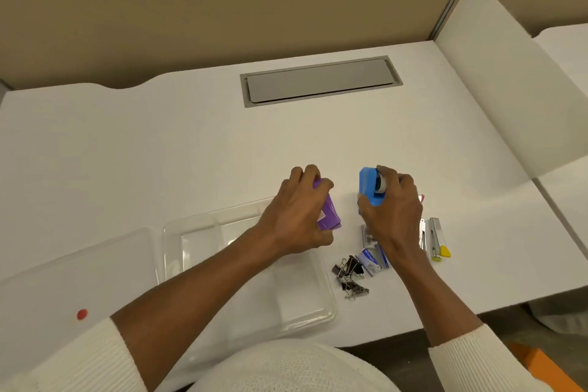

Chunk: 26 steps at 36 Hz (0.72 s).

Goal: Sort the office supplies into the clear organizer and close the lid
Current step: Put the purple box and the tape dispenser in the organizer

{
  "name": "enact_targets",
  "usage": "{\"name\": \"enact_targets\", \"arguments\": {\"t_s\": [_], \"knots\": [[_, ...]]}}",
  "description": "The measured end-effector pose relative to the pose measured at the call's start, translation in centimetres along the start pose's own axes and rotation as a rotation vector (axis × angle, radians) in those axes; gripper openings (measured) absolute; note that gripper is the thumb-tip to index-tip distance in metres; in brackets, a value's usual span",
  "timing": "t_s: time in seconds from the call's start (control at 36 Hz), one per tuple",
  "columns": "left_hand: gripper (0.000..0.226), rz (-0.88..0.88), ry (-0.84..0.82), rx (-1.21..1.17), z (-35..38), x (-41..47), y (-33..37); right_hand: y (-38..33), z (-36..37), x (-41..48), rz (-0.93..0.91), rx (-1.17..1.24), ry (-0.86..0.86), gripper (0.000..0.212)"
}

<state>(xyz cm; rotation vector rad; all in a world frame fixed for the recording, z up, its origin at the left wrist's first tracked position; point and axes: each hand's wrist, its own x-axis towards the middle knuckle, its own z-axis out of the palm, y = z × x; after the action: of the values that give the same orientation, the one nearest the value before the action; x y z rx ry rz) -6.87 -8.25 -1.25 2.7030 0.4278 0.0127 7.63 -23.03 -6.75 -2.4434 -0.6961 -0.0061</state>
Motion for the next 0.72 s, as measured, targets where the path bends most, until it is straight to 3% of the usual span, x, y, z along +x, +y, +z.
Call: {"name": "enact_targets", "arguments": {"t_s": [0.11, 0.28, 0.5, 0.72], "knots": [[0.088, -0.075, 0.043, -0.030, -2.1, -3.3, -3.5, -4.1, -1.7, -2.3, -0.056, 0.134, -0.016, 0.062], [0.091, -0.161, -0.007, -0.012, -2.7, -7.2, -8.3, -7.6, -2.7, -7.2, -0.094, 0.217, -0.207, 0.060], [0.089, -0.158, -0.209, 0.125, -1.5, -8.4, -9.1, -7.3, -1.0, -13.5, -0.176, 0.054, -0.502, 0.060], [0.088, -0.087, -0.346, 0.243, 0.1, -8.2, -10.2, -7.8, 1.0, -15.6, -0.239, -0.211, -0.575, 0.061]]}}
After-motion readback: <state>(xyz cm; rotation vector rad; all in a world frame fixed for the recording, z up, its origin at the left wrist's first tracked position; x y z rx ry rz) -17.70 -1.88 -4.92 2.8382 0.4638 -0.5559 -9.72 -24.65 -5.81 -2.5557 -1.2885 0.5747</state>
